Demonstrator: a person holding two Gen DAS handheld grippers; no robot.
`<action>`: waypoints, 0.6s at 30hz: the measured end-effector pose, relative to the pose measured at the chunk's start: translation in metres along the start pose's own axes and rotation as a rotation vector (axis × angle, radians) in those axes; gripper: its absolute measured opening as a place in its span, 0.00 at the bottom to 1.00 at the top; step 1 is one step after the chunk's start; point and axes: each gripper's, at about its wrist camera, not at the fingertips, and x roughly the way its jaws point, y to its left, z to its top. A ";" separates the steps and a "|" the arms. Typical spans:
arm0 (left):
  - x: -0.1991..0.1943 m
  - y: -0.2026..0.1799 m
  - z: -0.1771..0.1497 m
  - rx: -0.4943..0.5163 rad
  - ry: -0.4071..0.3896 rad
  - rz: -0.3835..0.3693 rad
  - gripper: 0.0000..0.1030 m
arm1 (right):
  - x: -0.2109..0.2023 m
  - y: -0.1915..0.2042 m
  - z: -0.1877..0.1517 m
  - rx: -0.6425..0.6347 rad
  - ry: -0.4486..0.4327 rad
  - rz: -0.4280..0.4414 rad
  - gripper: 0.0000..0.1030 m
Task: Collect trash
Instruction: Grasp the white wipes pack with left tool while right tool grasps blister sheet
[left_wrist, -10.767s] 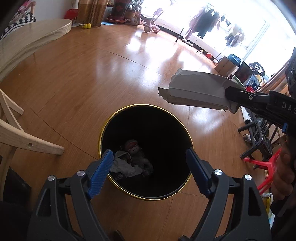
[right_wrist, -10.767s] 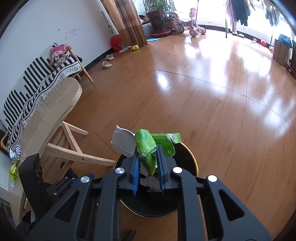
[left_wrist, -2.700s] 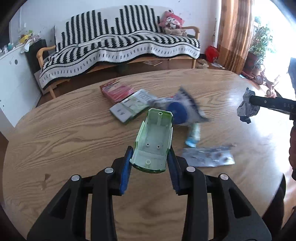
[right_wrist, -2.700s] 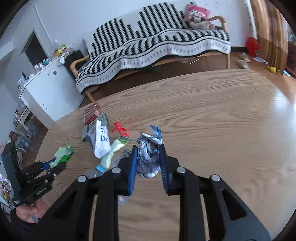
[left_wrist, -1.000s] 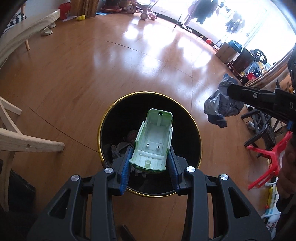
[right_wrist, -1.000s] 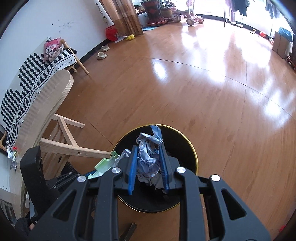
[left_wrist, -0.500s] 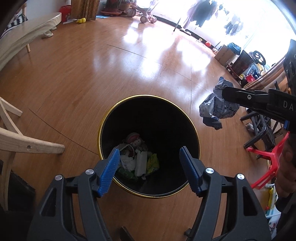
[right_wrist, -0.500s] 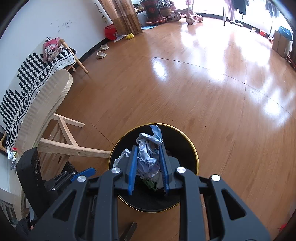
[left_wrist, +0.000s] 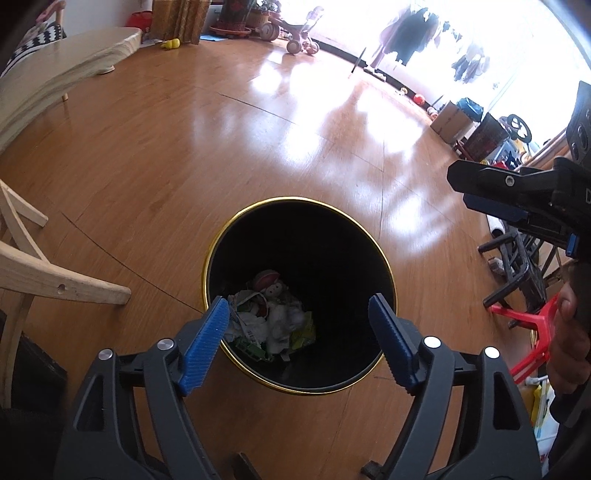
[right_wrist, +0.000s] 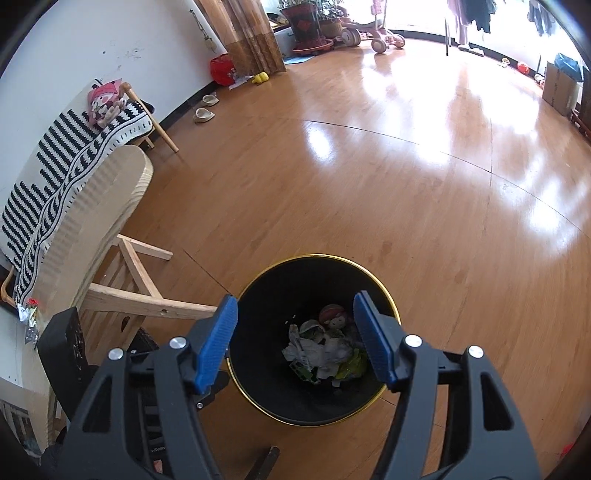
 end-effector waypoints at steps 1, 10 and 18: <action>-0.006 0.001 0.000 -0.011 -0.017 0.006 0.74 | -0.001 0.004 0.001 -0.007 -0.004 0.004 0.63; -0.083 0.036 -0.005 -0.173 -0.166 0.005 0.79 | -0.013 0.074 0.019 -0.127 -0.033 0.071 0.68; -0.236 0.128 -0.038 -0.287 -0.323 0.249 0.82 | -0.003 0.210 0.026 -0.309 -0.021 0.242 0.72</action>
